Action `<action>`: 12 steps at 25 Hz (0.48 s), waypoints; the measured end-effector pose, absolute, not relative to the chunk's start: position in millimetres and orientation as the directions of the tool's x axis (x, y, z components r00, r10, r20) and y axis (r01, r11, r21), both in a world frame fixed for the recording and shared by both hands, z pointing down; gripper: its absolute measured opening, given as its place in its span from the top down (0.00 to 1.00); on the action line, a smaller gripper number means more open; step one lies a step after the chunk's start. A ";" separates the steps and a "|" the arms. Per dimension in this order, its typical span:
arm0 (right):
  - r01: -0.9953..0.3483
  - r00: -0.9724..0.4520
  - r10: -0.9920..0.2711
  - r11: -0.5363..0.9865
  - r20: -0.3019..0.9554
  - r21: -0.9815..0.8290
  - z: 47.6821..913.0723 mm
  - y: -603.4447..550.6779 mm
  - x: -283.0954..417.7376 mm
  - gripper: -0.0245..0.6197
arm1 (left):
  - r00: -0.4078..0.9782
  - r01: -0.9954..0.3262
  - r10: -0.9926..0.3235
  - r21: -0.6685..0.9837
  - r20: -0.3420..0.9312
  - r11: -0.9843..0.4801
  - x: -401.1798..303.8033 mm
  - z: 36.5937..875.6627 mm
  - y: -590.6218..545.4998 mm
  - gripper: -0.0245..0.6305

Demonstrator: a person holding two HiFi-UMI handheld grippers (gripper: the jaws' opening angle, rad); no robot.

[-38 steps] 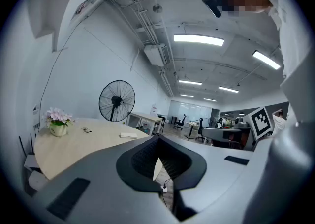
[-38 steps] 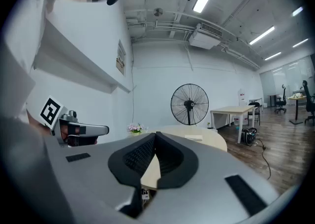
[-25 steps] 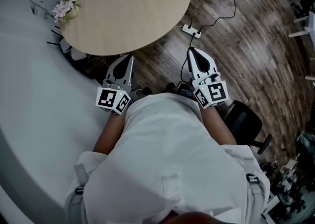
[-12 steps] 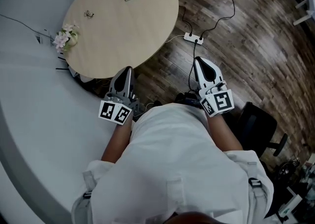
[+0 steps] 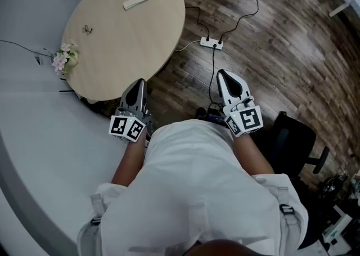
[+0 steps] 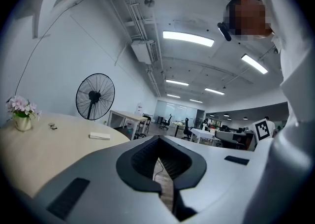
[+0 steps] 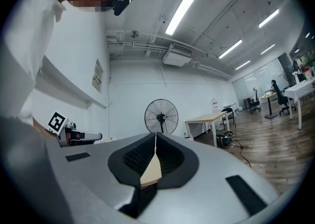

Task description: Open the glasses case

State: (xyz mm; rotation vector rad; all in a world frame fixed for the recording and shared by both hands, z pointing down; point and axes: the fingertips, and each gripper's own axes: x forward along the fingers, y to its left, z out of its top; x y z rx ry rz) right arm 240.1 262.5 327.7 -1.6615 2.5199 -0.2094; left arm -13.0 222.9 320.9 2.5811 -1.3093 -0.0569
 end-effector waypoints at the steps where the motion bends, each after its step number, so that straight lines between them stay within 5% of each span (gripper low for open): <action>1: -0.906 -0.385 -0.922 0.383 -0.023 -0.183 328.6 261.5 244.9 0.92 | 0.596 -0.789 -0.799 0.241 0.079 -0.565 -9.6 323.2 221.2 0.94; 12: -0.927 -0.316 -0.949 0.308 0.005 -0.214 342.6 243.2 280.6 0.92 | 0.623 -0.766 -0.778 0.260 0.075 -0.588 13.6 331.1 174.4 0.94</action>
